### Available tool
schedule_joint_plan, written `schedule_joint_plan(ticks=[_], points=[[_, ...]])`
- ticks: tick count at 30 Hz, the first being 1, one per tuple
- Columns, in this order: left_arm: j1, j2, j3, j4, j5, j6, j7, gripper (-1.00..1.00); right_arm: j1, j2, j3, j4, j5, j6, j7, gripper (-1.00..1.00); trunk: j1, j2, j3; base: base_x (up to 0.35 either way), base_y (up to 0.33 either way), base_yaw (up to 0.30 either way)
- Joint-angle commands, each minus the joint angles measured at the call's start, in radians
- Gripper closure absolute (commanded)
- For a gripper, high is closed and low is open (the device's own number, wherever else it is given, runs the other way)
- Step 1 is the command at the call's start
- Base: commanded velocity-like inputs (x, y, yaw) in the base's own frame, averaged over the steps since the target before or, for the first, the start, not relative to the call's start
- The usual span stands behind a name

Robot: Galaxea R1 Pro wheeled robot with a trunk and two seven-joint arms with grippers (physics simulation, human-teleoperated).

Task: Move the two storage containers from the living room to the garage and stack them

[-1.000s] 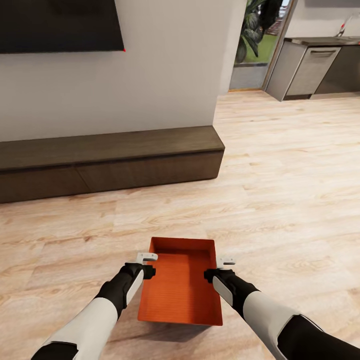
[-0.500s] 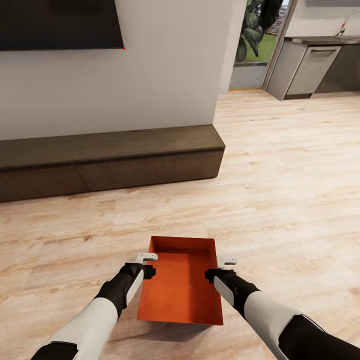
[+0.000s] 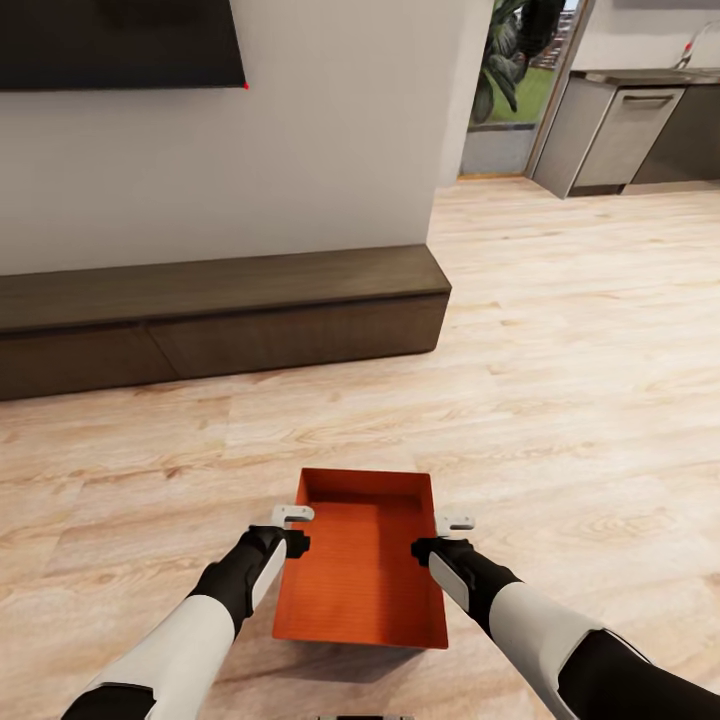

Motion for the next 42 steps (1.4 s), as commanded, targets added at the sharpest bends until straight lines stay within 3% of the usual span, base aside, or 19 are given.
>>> schedule_joint_plan(ticks=[1, 8, 26, 39, 42], points=[[0.0, 0.0, -0.002, -0.002, -0.001, 0.006, 0.004, -1.0, -0.001, -0.001, 0.008, -0.002, -0.006, 0.006, -0.007, -1.0, 0.004, -0.008, -0.004, 0.0, 0.0, 0.0], [0.0, 0.003, -0.003, -0.002, -0.003, 0.006, 0.008, -1.0, -0.001, -0.001, 0.008, -0.002, -0.006, 0.006, -0.007, -1.0, 0.008, -0.015, -0.007, 0.0, 0.0, 0.0], [0.0, 0.009, -0.004, -0.002, -0.003, 0.006, 0.008, -1.0, -0.001, -0.003, 0.008, 0.0, -0.007, 0.006, -0.007, -1.0, 0.077, -0.141, -0.063, 0.0, 0.0, 0.0], [0.0, 0.009, -0.004, -0.002, -0.002, 0.006, 0.007, -1.0, -0.001, -0.005, 0.007, 0.0, -0.006, 0.006, -0.007, -1.0, 0.077, -0.141, -0.063, 0.0, 0.0, 0.0], [0.0, 0.009, -0.004, -0.002, -0.002, 0.006, 0.007, -1.0, -0.001, -0.005, 0.007, 0.0, -0.006, 0.006, -0.007, -1.0, 0.088, -0.162, -0.073, 0.0, 0.0, 0.0]])
